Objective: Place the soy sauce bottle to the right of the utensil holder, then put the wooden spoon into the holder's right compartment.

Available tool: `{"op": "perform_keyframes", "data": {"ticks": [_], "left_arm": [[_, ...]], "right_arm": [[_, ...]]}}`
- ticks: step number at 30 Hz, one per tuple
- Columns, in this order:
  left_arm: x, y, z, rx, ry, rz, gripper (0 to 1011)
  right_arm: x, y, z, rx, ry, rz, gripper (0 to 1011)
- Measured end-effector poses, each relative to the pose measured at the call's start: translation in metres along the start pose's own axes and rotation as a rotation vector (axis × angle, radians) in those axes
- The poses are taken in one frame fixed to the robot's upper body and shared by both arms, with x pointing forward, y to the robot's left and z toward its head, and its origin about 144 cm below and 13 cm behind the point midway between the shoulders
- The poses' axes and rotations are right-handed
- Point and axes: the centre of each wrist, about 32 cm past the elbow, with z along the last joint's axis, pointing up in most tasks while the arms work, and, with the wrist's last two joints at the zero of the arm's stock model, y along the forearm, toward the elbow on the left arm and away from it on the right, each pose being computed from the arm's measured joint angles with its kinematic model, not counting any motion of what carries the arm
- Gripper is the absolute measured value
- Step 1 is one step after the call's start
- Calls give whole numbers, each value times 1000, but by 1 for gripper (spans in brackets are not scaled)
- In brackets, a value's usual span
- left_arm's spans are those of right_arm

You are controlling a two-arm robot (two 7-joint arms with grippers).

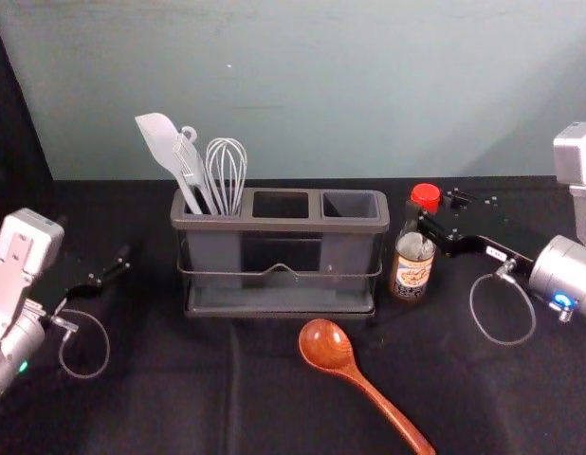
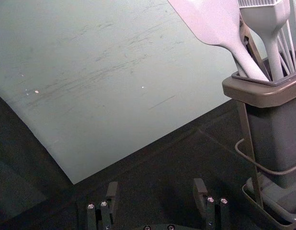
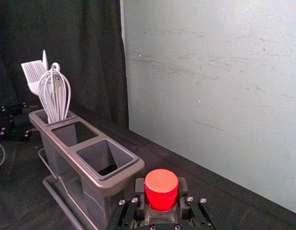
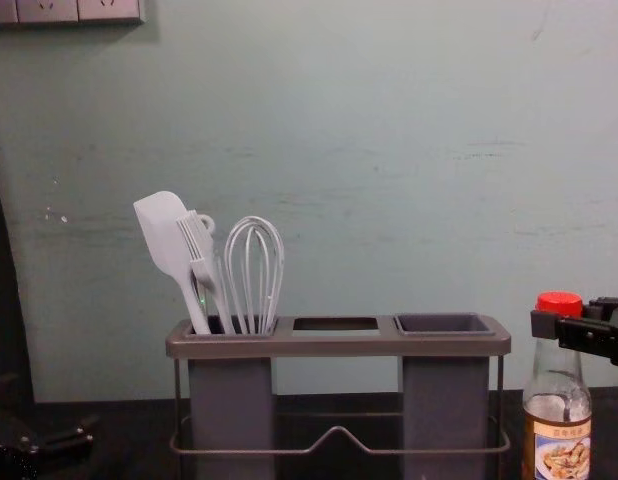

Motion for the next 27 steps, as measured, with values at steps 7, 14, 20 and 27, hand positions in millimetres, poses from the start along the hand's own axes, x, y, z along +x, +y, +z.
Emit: {"op": "perform_keyframes", "data": {"ticks": [7, 14, 20, 27], "left_arm": [[0, 0, 0, 0, 0, 0, 1011], [0, 0, 0, 0, 0, 0, 1011], [0, 0, 0, 0, 0, 0, 1012], [0, 0, 0, 0, 0, 0, 1011]], "right_arm": [[0, 0, 0, 1, 1, 0, 387], [0, 0, 0, 1, 1, -1, 405], [0, 0, 0, 1, 1, -1, 601], [0, 0, 0, 1, 0, -1, 818]]}}
